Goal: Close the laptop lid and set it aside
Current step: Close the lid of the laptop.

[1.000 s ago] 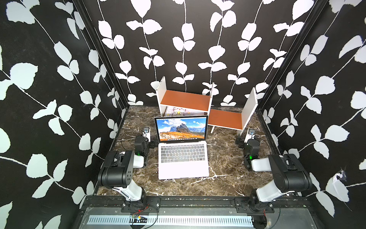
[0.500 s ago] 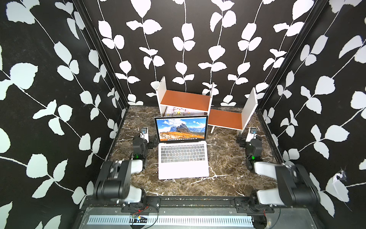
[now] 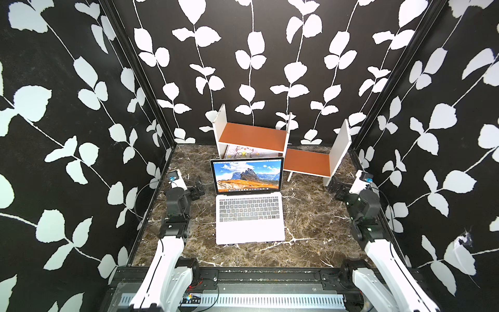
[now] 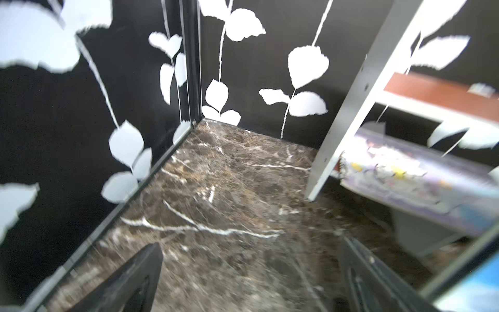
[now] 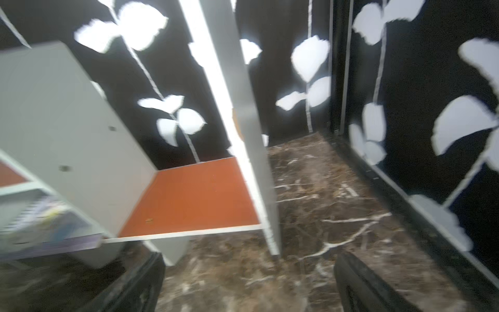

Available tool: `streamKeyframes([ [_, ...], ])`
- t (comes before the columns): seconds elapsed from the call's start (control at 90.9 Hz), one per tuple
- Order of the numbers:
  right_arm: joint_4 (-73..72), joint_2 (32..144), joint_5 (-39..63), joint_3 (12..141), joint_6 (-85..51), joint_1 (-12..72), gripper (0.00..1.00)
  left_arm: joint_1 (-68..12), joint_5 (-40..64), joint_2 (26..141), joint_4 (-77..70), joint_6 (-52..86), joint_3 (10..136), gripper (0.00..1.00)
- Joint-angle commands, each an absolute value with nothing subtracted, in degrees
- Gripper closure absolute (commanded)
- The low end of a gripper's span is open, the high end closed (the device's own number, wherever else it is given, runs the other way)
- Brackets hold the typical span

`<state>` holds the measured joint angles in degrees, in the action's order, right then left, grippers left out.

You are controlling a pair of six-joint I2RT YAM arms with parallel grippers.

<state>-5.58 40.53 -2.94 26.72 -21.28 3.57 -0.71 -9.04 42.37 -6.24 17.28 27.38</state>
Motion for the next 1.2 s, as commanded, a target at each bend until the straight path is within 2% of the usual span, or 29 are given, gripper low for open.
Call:
streamKeyframes([
  [0.0,-3.35,36.32,13.11,25.62,-33.76,3.49,0.01,-0.72,-6.01,36.68,2.55,35.07,26.12,0.01],
  [0.132,-3.90,35.70,24.04,27.73,-37.41,3.63,0.00,-0.73,-0.72,29.01,1.92,46.84,23.10,0.01],
  [0.242,-4.76,38.25,28.17,32.19,-34.83,6.18,0.00,-0.61,5.70,27.00,-0.49,52.84,22.22,0.01],
  [0.385,-3.05,45.84,30.06,42.89,-22.22,14.74,0.00,-0.71,13.75,29.57,-2.57,56.31,24.72,0.01],
  [0.539,7.74,59.86,33.43,61.42,-1.82,26.83,0.01,-0.75,18.26,32.73,-4.50,57.74,27.52,0.01],
  [0.66,22.39,71.11,32.18,76.37,19.32,34.86,0.01,-0.88,19.06,32.74,-5.11,58.34,28.38,0.01],
  [0.792,32.80,82.23,28.78,90.82,35.15,38.29,0.00,-0.79,18.51,31.30,-4.07,58.16,28.33,0.01],
  [0.99,45.14,96.76,24.14,110.14,43.77,40.44,0.00,-0.83,18.20,29.42,-3.34,58.28,27.91,0.01],
  [1.188,46.39,102.17,23.95,115.17,42.73,40.99,0.00,-0.79,18.17,29.36,-4.36,58.53,27.56,0.01],
])
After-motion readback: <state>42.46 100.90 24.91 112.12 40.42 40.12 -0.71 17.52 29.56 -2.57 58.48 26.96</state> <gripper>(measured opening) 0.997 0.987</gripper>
